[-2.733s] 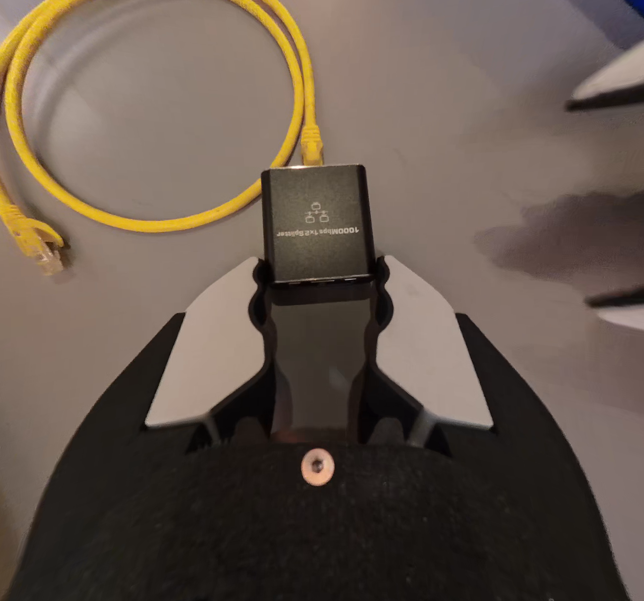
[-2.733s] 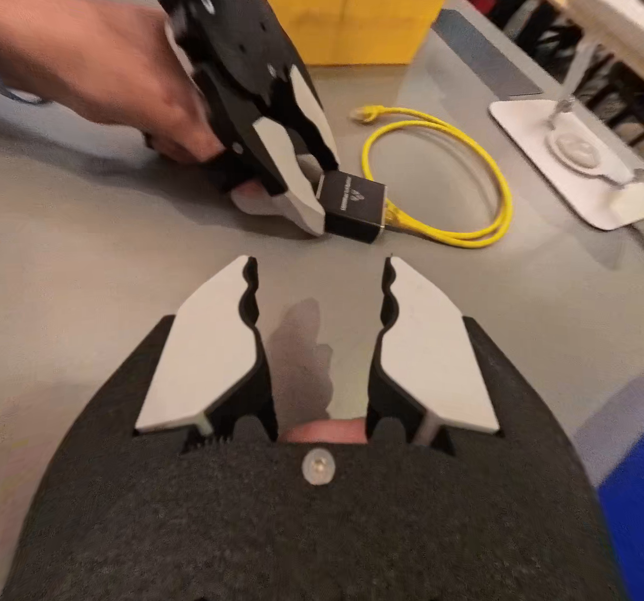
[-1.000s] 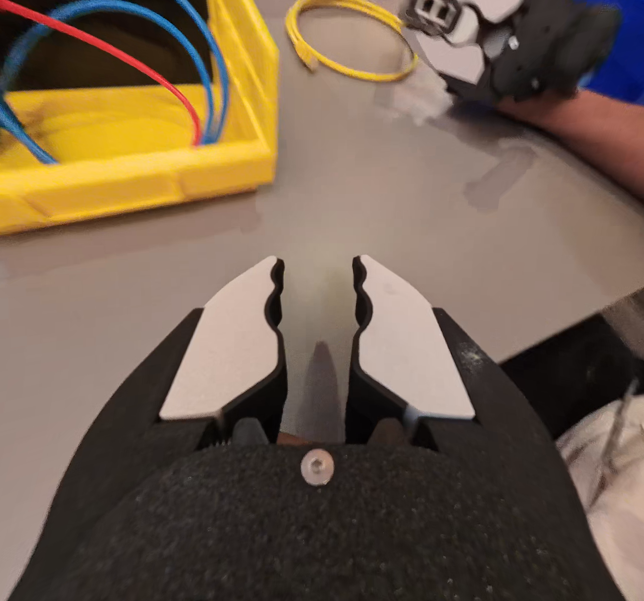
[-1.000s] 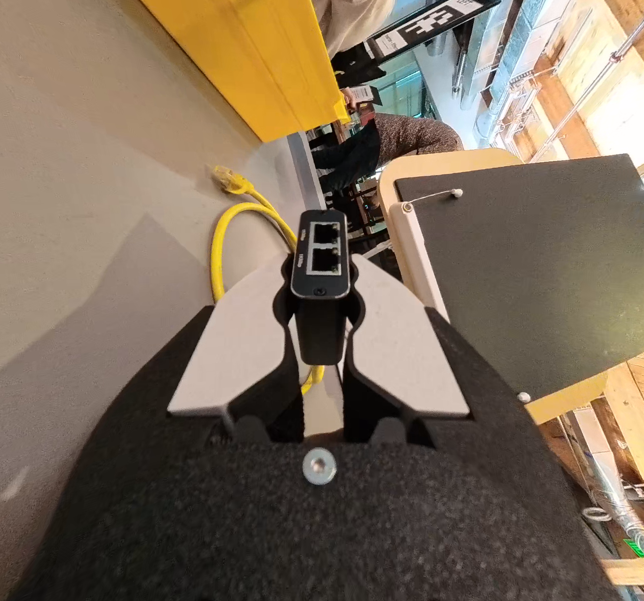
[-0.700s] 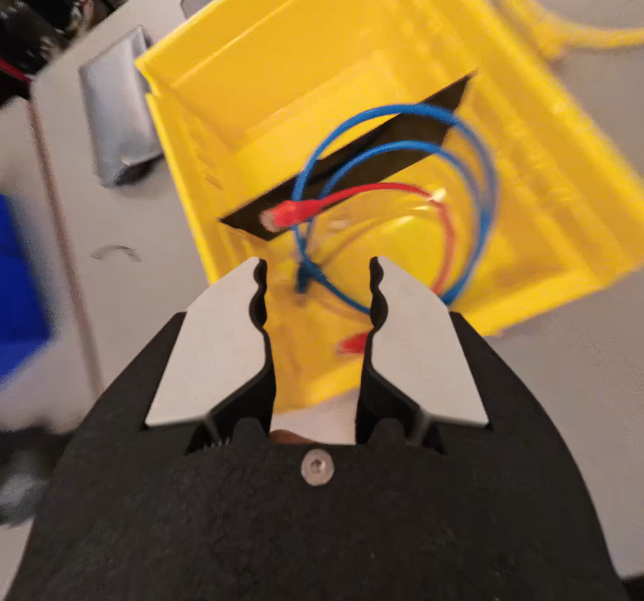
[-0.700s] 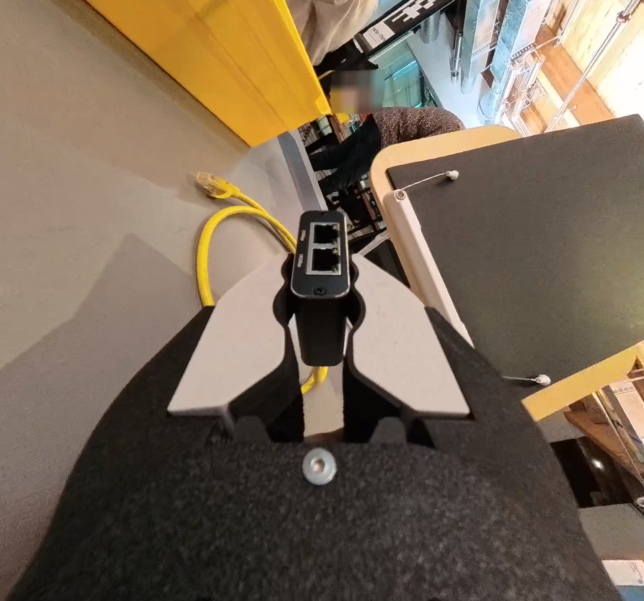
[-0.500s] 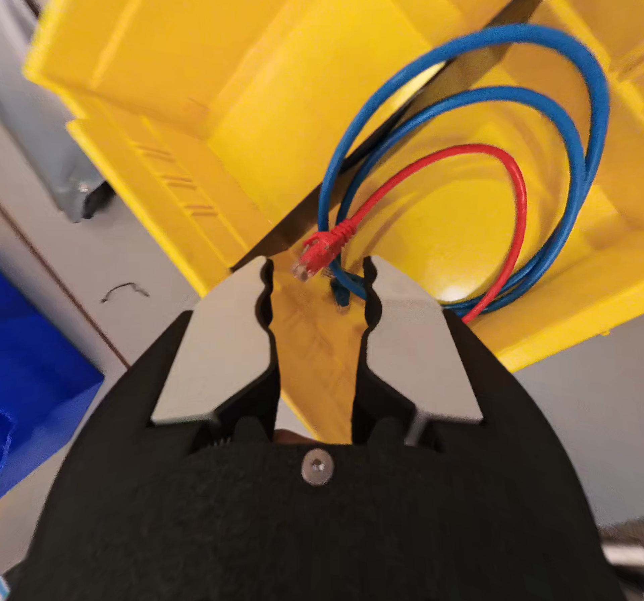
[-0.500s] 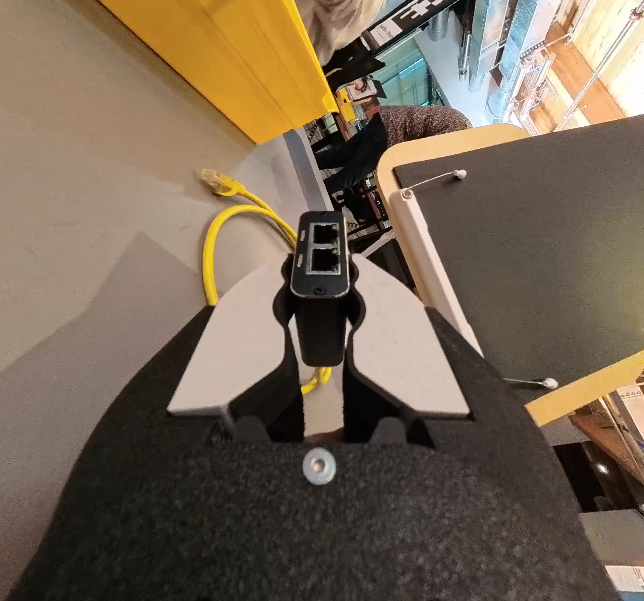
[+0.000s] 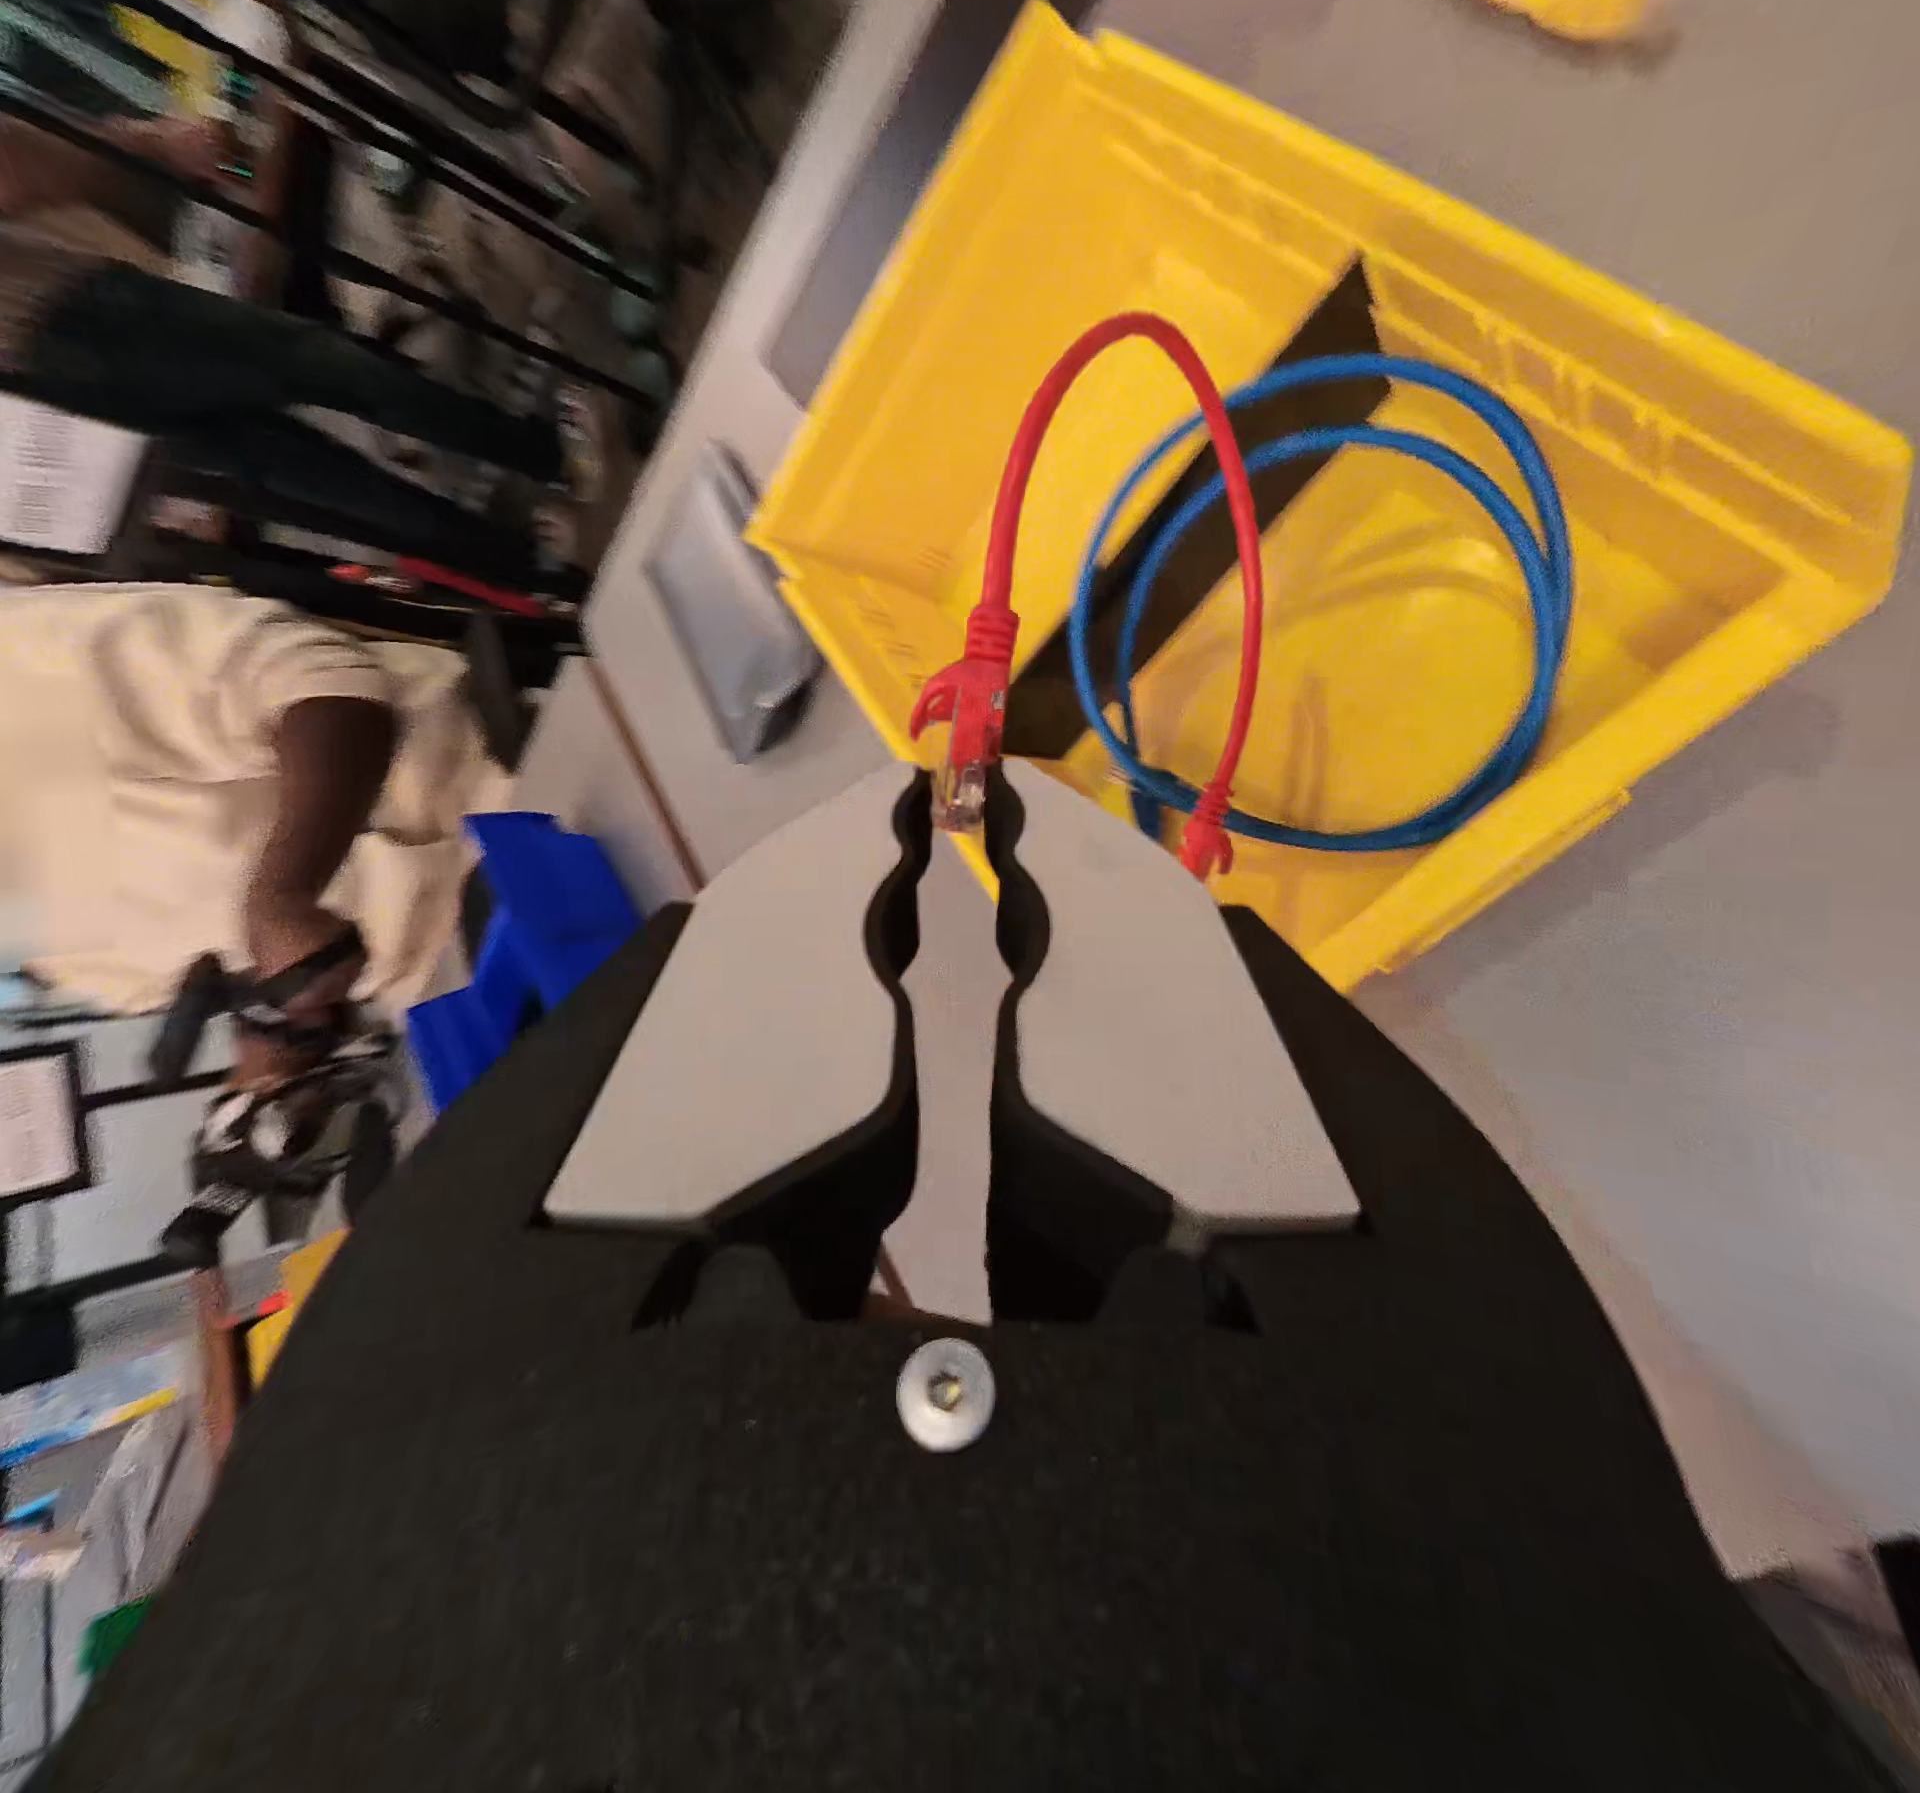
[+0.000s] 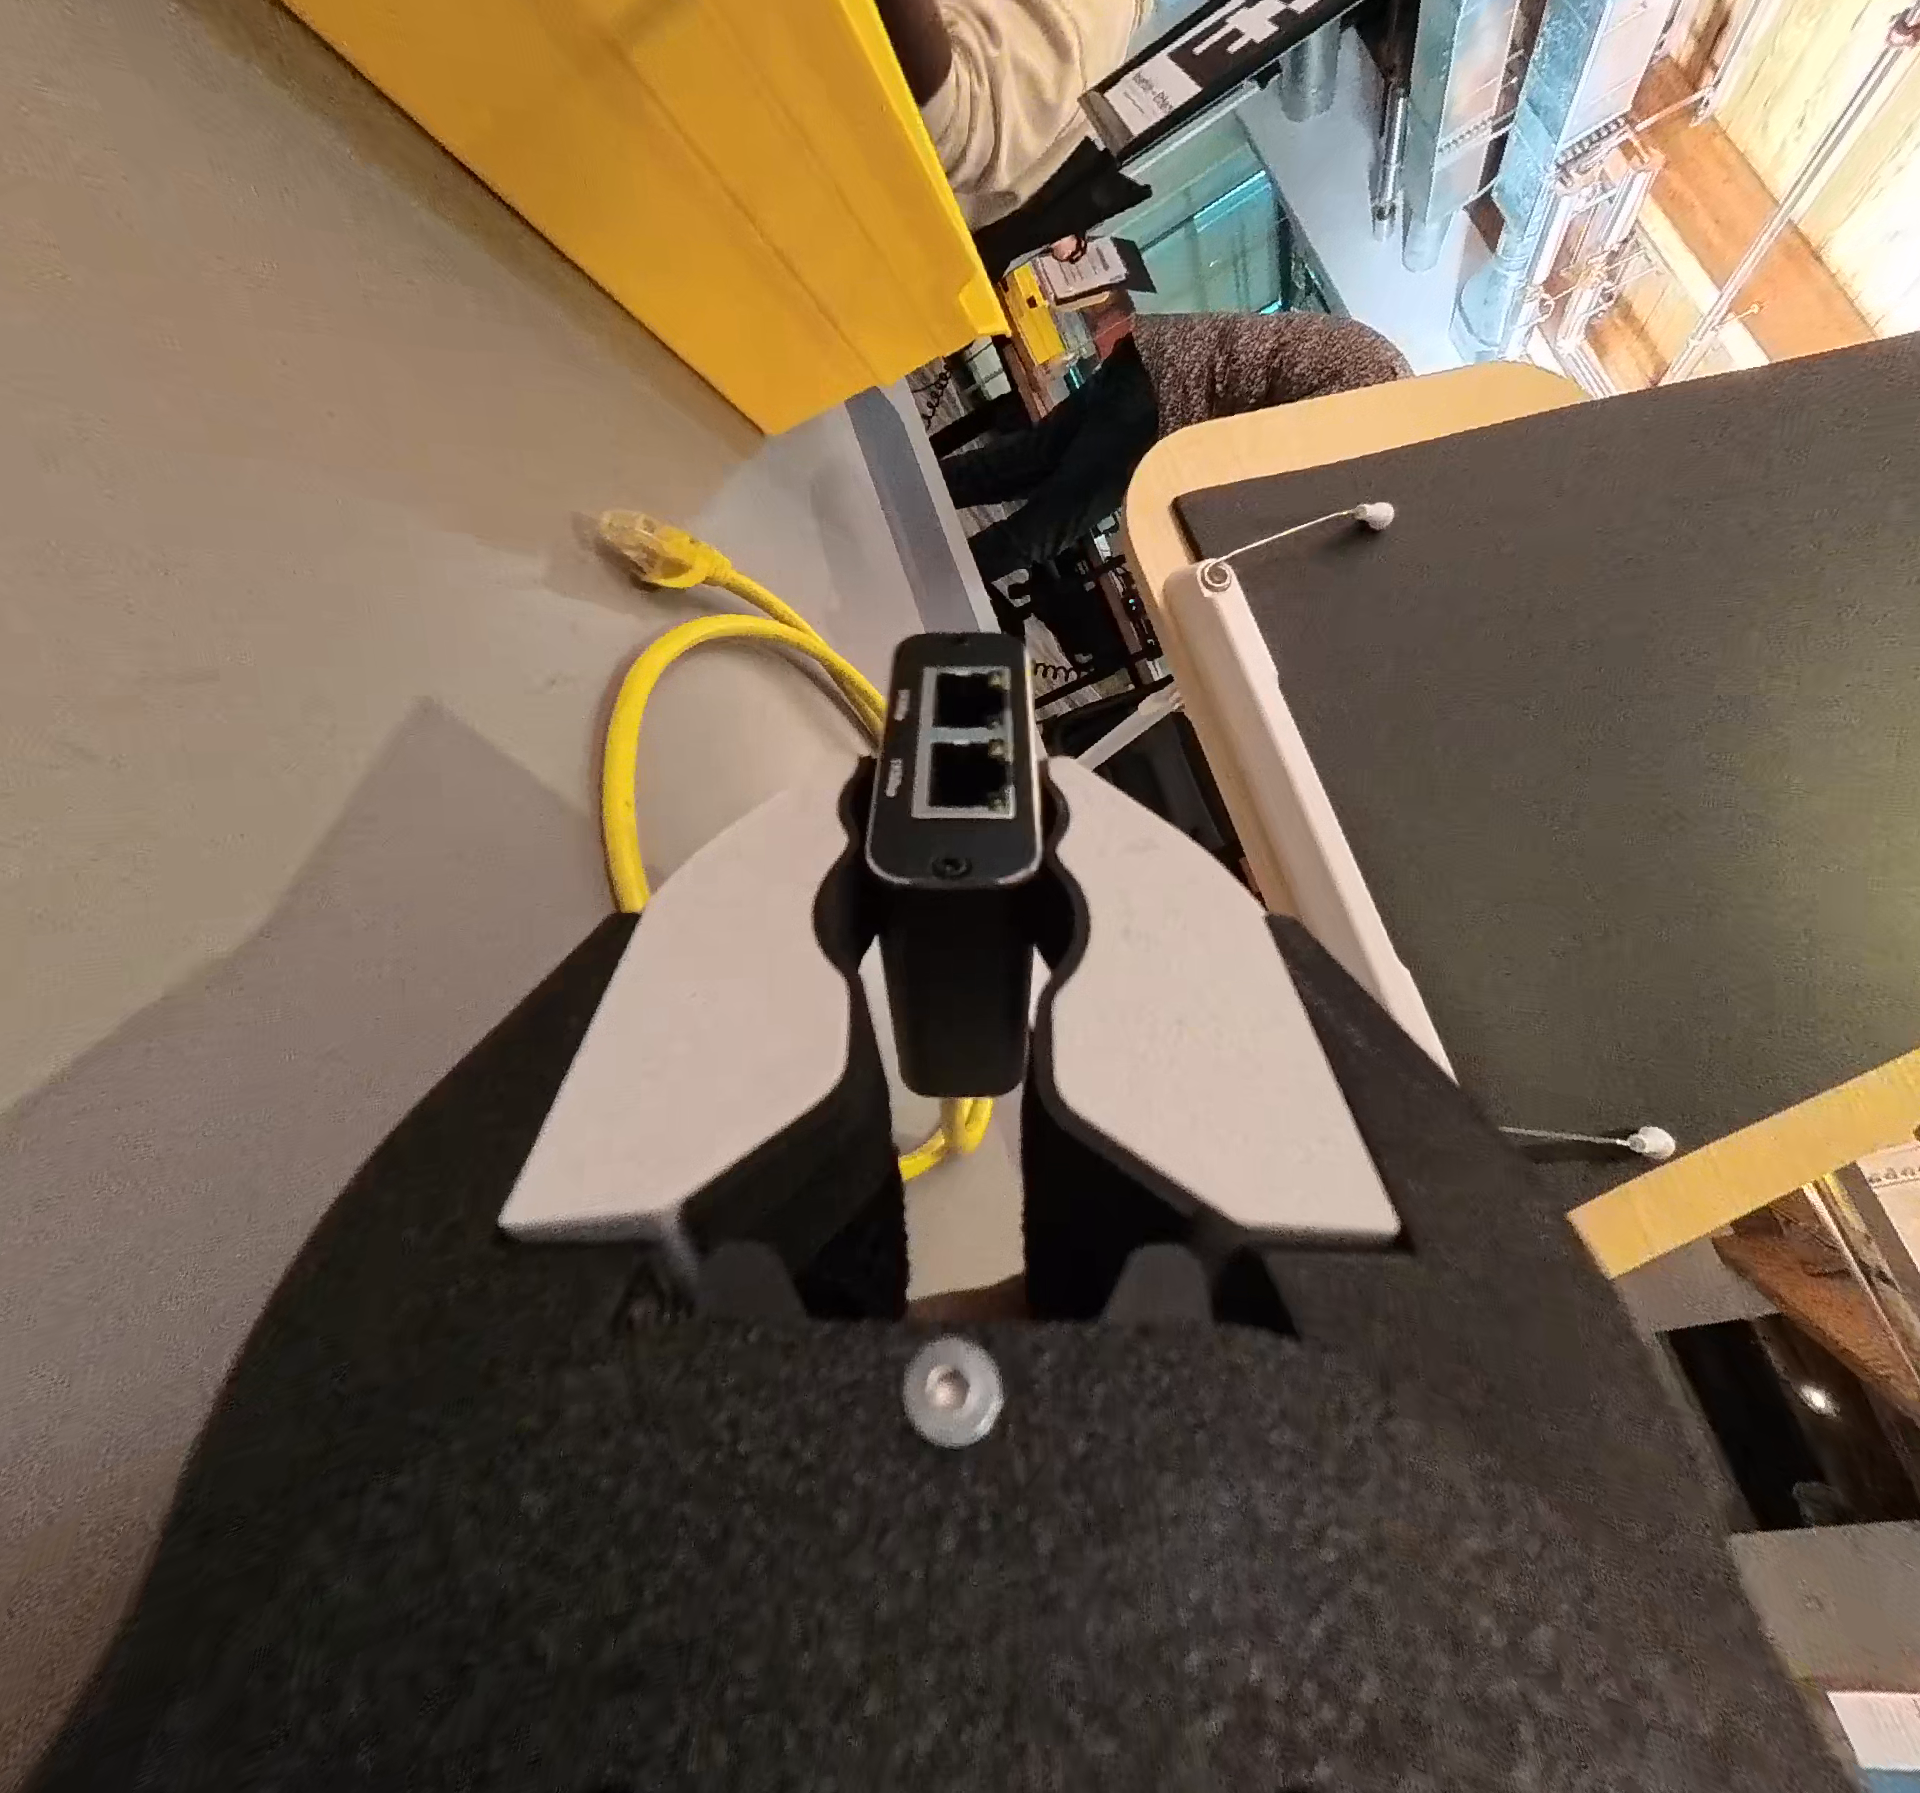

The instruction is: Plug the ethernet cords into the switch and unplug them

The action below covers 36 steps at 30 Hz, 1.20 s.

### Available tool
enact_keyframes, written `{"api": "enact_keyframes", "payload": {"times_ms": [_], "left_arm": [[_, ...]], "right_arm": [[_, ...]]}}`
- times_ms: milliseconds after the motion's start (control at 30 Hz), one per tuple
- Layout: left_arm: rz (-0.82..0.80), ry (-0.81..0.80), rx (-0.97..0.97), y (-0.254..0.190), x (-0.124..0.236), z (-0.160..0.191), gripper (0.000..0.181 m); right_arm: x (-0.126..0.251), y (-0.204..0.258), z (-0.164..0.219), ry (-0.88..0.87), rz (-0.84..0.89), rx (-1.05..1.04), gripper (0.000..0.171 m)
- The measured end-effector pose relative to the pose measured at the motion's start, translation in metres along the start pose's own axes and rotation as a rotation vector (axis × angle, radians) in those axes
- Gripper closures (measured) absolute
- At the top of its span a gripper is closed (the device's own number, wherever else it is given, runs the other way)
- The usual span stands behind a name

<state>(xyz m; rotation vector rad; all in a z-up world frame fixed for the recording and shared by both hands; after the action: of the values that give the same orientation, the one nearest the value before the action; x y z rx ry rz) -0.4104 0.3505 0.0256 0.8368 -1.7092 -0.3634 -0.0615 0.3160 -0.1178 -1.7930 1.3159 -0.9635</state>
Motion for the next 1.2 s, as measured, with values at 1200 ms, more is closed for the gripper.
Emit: {"api": "enact_keyframes", "payload": {"times_ms": [1200], "left_arm": [[0.160,-0.293,-0.417,-0.252,-0.007,0.012,0.167]], "right_arm": [[0.003,-0.013,0.004,-0.005,0.018,-0.103,0.144]]}}
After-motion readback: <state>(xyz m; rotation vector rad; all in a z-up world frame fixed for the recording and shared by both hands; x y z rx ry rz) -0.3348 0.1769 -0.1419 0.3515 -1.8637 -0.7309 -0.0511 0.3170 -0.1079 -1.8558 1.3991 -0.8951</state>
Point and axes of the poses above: each gripper's, where its closed fingertips meet, x back along the fingers, z out of its underside, y = z × x across the jaws, the point moved 2 cm from there along x, back along the fingers, and after that the axes turned 11 degrees about y, right-handed, at the moved point
